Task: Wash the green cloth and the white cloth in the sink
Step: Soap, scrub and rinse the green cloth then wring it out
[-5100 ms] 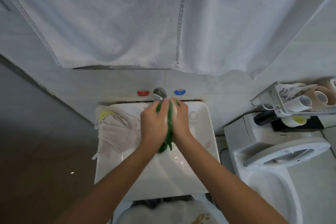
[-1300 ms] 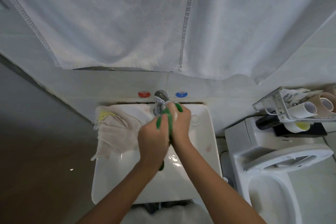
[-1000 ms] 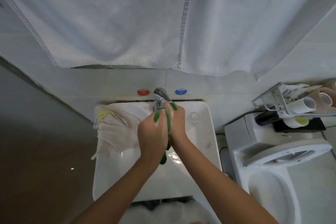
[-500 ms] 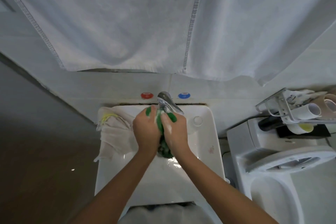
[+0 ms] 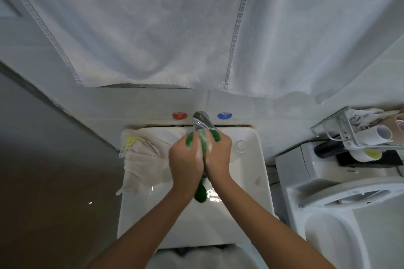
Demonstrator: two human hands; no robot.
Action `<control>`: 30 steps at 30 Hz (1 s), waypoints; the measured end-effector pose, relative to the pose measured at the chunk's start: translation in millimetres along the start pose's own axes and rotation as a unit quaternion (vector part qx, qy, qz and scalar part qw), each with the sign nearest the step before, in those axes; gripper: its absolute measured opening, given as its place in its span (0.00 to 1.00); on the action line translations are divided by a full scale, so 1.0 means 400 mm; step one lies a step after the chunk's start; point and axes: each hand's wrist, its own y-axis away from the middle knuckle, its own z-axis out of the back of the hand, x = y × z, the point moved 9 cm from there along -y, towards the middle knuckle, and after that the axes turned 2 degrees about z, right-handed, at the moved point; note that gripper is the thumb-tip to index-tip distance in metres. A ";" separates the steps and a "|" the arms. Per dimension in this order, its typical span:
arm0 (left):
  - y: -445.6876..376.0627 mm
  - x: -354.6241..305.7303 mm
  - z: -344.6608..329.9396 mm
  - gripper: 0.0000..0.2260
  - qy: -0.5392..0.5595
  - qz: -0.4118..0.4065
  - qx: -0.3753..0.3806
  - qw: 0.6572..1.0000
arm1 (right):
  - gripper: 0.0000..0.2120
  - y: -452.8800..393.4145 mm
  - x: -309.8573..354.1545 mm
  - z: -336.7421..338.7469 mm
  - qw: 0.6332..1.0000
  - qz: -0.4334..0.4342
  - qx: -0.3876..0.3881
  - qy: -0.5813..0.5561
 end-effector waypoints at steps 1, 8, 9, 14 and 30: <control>-0.031 0.023 0.010 0.20 0.008 0.027 -0.011 1.000 | 0.18 0.021 -0.003 -0.010 1.000 0.009 0.020 0.019; 0.043 -0.038 0.022 0.15 -0.016 -0.049 0.008 0.999 | 0.16 0.004 -0.003 -0.004 0.999 -0.021 -0.028 -0.035; 0.017 -0.019 0.027 0.16 -0.024 -0.033 0.000 0.999 | 0.16 0.024 -0.007 -0.011 0.999 -0.017 -0.020 -0.019; -0.009 0.012 0.035 0.17 -0.049 -0.009 -0.009 0.999 | 0.18 0.047 -0.006 -0.019 1.000 -0.008 -0.001 -0.004; -0.069 0.053 0.041 0.19 0.005 0.067 0.007 0.998 | 0.14 0.093 -0.044 -0.039 0.999 0.007 0.014 0.052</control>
